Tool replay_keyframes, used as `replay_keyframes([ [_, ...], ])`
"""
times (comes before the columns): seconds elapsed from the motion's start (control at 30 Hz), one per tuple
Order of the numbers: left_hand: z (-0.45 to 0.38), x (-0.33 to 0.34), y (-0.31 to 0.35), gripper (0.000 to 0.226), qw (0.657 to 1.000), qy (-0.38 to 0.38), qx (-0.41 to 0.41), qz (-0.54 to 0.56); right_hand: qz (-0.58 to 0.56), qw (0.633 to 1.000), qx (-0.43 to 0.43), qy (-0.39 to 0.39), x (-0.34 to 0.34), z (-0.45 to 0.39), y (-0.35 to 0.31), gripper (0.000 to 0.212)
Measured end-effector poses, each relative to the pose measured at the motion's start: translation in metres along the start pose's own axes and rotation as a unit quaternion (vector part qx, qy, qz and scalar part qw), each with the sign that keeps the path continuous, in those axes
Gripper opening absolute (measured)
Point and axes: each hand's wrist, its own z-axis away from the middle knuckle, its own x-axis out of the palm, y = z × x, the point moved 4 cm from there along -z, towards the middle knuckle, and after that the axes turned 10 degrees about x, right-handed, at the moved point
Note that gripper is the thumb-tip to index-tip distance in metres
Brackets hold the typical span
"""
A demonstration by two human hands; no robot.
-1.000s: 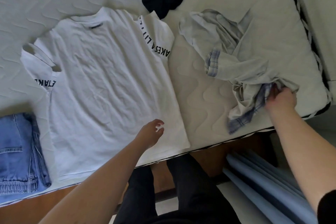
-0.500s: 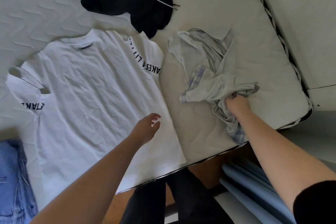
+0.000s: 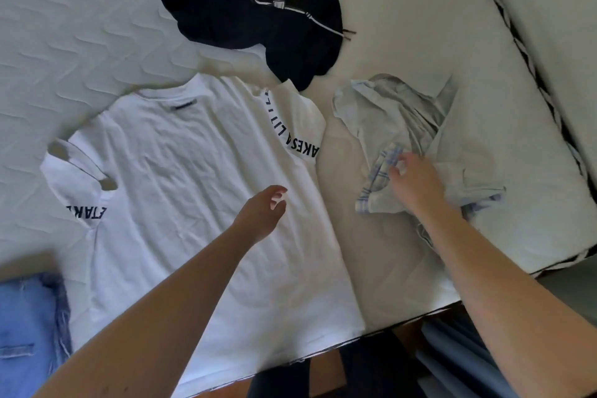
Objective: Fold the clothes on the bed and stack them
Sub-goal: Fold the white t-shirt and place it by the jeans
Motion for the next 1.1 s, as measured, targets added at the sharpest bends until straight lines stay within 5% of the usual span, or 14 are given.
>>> replay_keyframes([
  [0.2,-0.052,-0.030,0.003,0.036,0.999,0.034,-0.009,-0.009,-0.133,0.972,-0.085,-0.171,0.067,-0.008,-0.092,0.045],
  [0.57,-0.141,-0.079,-0.006,0.046,0.990,0.027,-0.003,-0.137,-0.100,0.972,-0.061,-0.202,0.102,-0.086,-0.182,0.077],
  [0.77,-0.176,-0.093,-0.006,0.055,0.984,0.003,0.012,-0.179,-0.120,0.978,-0.049,-0.162,0.104,-0.090,-0.176,0.031],
  [0.9,-0.199,-0.105,-0.005,0.063,0.975,0.029,0.016,-0.221,-0.138,0.985,-0.009,-0.107,0.083,-0.085,-0.127,0.031],
  [1.1,-0.233,-0.120,-0.001,0.067,0.953,0.038,0.037,-0.298,-0.043,0.986,0.038,-0.159,0.081,-0.071,-0.082,0.017],
])
